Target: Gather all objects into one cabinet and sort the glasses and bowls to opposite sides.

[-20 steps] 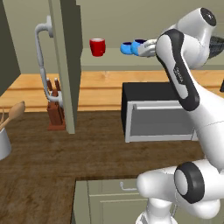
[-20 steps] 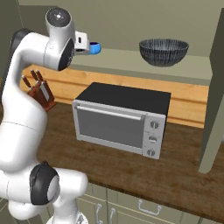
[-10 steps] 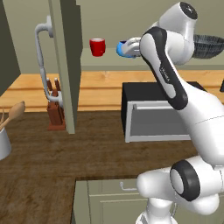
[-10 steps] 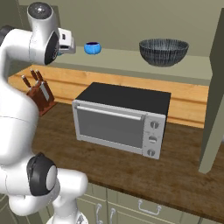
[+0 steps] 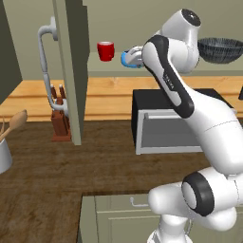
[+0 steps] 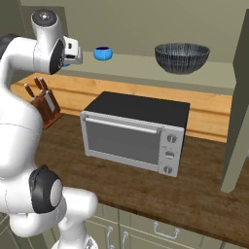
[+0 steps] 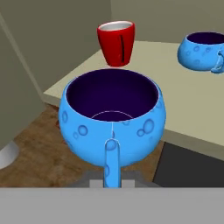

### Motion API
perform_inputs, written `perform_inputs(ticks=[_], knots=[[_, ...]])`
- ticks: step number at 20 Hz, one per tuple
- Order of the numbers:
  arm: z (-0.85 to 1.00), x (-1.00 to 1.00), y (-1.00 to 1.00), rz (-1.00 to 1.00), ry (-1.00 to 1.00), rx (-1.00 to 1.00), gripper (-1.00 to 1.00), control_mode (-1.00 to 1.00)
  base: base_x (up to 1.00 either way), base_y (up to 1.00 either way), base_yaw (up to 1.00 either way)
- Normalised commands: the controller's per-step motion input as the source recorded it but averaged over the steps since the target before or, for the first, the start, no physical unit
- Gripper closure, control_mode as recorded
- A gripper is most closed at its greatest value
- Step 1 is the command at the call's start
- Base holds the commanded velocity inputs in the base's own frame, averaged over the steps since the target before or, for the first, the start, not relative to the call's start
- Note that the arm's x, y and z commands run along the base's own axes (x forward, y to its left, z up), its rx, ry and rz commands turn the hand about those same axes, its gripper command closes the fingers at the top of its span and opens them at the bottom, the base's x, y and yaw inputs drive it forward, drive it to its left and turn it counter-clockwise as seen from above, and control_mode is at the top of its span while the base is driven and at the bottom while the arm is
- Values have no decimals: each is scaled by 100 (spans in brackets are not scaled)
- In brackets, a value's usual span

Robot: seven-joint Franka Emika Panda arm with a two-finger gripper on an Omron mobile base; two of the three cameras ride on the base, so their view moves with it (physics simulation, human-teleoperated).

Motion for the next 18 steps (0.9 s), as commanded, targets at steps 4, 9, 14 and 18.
perform_inputs(ticks=[4,9,14,18], knots=[[-22,32,0,0,4,0,100,-100,0,0,0],[-6,37,0,0,0,0,100,-100,0,0,0],[-2,37,0,0,0,0,100,-100,0,0,0],[-4,37,0,0,0,0,100,-100,0,0,0]])
